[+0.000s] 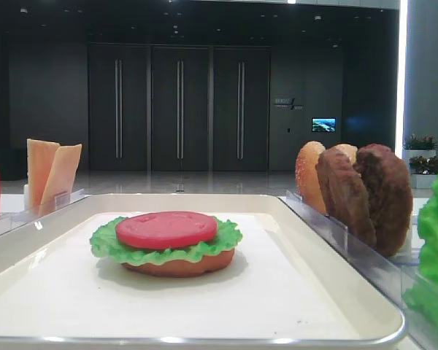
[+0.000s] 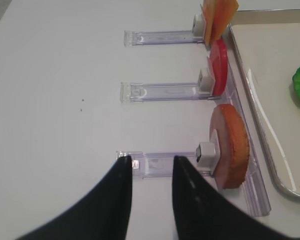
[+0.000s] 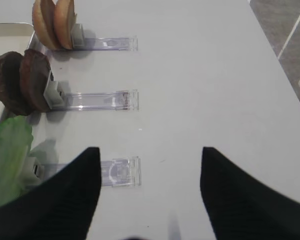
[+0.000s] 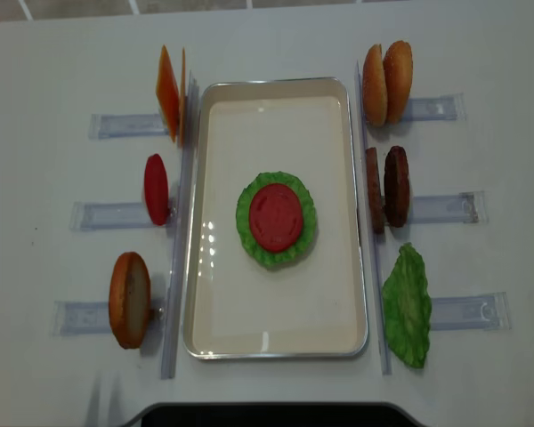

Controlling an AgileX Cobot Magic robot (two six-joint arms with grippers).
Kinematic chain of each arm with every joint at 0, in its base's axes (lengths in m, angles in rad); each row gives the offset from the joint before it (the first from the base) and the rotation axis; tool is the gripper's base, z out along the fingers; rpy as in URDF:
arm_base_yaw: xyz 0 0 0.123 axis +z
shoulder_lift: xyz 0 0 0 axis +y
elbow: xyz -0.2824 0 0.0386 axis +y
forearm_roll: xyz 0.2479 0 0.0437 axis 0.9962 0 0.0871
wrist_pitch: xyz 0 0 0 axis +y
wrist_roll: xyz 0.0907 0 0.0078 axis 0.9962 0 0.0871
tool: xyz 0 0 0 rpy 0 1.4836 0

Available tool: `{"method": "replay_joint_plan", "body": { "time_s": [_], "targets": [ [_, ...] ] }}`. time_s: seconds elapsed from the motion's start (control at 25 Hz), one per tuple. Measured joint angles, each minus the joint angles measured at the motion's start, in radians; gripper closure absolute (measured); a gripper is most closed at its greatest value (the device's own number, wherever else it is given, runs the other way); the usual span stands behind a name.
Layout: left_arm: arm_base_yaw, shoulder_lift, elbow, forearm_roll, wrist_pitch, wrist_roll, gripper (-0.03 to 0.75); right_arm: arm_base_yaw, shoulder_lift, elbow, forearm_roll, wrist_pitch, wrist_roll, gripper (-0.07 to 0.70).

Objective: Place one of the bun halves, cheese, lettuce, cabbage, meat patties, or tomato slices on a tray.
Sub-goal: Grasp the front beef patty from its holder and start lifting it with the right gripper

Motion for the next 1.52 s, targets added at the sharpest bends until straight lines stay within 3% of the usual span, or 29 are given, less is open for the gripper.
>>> {"method": "replay_joint_plan", "body": {
  "time_s": [0.76, 1.04, 1.16, 1.28, 1.4, 1.52],
  "targets": [
    [0.000, 0.000, 0.000, 0.000, 0.000, 0.000, 0.539, 0.000, 0.000, 0.000, 0.000, 0.000, 0.000, 0.216],
    [0.000, 0.000, 0.000, 0.000, 0.000, 0.000, 0.589, 0.000, 0.003, 0.000, 0.001, -0.009, 0.029, 0.223],
    [0.000, 0.000, 0.000, 0.000, 0.000, 0.000, 0.606, 0.000, 0.147, -0.003, -0.003, -0.019, 0.054, 0.241],
    [0.000, 0.000, 0.000, 0.000, 0.000, 0.000, 0.610, 0.000, 0.368, -0.040, -0.010, -0.081, 0.076, 0.246],
    [0.000, 0.000, 0.000, 0.000, 0.000, 0.000, 0.611, 0.000, 0.611, -0.119, -0.013, -0.139, 0.078, 0.248],
    [0.000, 0.000, 0.000, 0.000, 0.000, 0.000, 0.619, 0.000, 0.883, -0.227, -0.022, -0.151, 0.077, 0.248]
  ]
}}
